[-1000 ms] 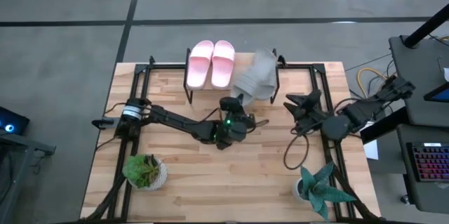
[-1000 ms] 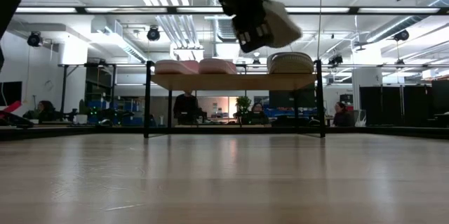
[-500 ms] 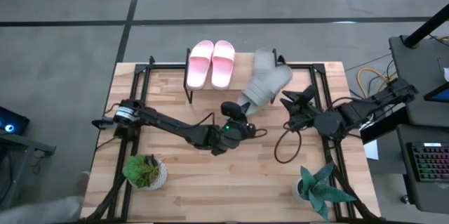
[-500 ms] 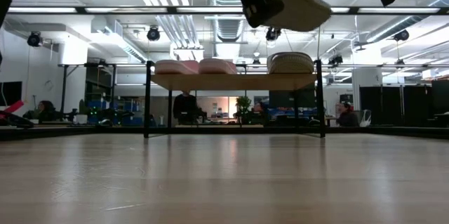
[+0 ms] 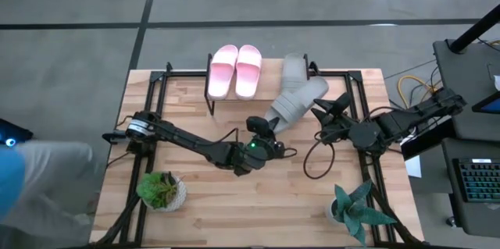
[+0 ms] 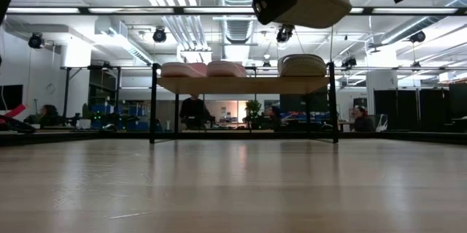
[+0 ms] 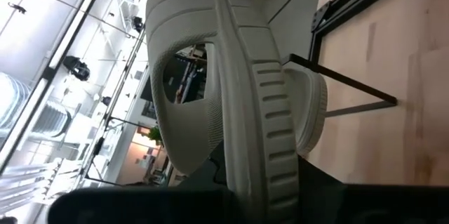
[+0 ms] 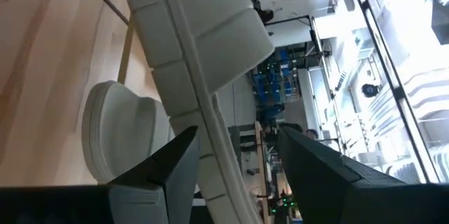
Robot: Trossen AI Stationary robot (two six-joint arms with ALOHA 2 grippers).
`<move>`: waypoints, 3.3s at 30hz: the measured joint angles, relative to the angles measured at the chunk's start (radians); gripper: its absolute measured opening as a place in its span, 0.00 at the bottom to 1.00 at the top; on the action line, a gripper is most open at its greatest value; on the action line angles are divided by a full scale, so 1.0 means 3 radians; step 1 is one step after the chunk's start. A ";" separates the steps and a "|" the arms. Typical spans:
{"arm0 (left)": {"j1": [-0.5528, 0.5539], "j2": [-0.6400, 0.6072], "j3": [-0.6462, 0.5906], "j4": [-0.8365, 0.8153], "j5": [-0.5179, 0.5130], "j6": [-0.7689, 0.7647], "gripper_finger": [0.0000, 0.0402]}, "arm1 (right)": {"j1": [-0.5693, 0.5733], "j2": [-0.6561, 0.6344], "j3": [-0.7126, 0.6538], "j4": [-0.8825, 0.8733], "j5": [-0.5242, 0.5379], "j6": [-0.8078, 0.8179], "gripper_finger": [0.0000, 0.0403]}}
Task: Pick and place slides into the shelf
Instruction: Put the gray slides on the shelf
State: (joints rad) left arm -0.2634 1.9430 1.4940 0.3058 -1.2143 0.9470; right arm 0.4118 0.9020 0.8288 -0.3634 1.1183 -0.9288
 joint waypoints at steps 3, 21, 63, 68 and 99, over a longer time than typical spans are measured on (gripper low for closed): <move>0.0000 0.0000 0.0000 0.0000 -0.0010 0.0027 0.02 | 0.0000 -0.0002 0.0000 -0.0093 -0.0001 0.0089 0.46; -0.0111 -0.0006 0.0031 0.0136 0.0348 0.0196 0.02 | -0.0004 0.0059 0.0000 -0.0422 -0.0175 0.0307 0.46; -0.0255 -0.1156 -0.0205 -0.1041 0.1633 0.0170 0.28 | 0.0000 0.0079 -0.0003 -0.0402 -0.0762 0.0494 0.12; -0.0097 -0.1097 -0.0198 -0.1050 0.1712 0.0105 0.28 | 0.0000 0.0087 -0.0003 -0.0411 -0.0779 0.0480 0.12; 0.0235 -0.0903 -0.0182 -0.0796 0.2471 0.0016 0.28 | -0.0027 0.0235 -0.0003 -0.0067 -0.0846 0.0248 0.12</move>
State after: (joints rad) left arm -0.1930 1.6723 1.4395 0.0670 -0.4730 0.9519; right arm 0.4036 0.9725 0.8280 -0.3835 0.8645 -0.8545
